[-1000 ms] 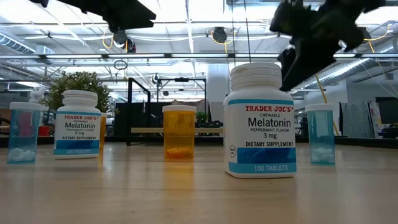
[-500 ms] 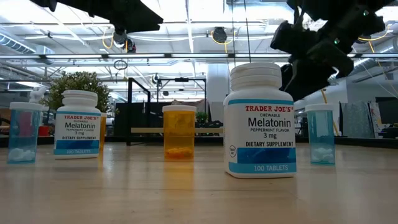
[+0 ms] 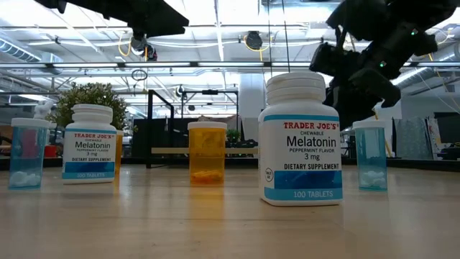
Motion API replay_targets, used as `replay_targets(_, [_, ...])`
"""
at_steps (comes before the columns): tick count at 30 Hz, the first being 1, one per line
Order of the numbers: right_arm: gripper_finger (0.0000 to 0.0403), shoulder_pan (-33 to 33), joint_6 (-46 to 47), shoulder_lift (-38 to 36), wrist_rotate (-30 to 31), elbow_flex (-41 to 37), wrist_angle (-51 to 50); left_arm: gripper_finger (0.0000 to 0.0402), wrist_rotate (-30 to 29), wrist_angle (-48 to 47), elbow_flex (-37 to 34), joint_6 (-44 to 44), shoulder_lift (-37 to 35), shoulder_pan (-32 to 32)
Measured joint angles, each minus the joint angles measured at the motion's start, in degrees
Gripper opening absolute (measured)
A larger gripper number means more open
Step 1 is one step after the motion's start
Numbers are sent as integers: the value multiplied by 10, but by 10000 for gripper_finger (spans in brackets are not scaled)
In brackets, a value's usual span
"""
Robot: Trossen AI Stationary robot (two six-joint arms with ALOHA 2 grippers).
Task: Pick and place medicine bottles onto shelf by color
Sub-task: Put the transparent pill bottle on the shelf aligned with the other transparent pill bottle
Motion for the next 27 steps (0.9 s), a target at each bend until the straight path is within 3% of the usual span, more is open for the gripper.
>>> replay_targets(10, [226, -9, -13, 45, -23, 0, 46, 200, 0, -1, 0, 1, 0, 0])
replay_targets(21, [152, -33, -13, 44, -53, 0, 48, 200, 0, 1, 0, 3, 0, 0])
replay_targets(27, [142, -33, -17, 39, -53, 8, 50, 200, 0, 4, 0, 4, 0, 1])
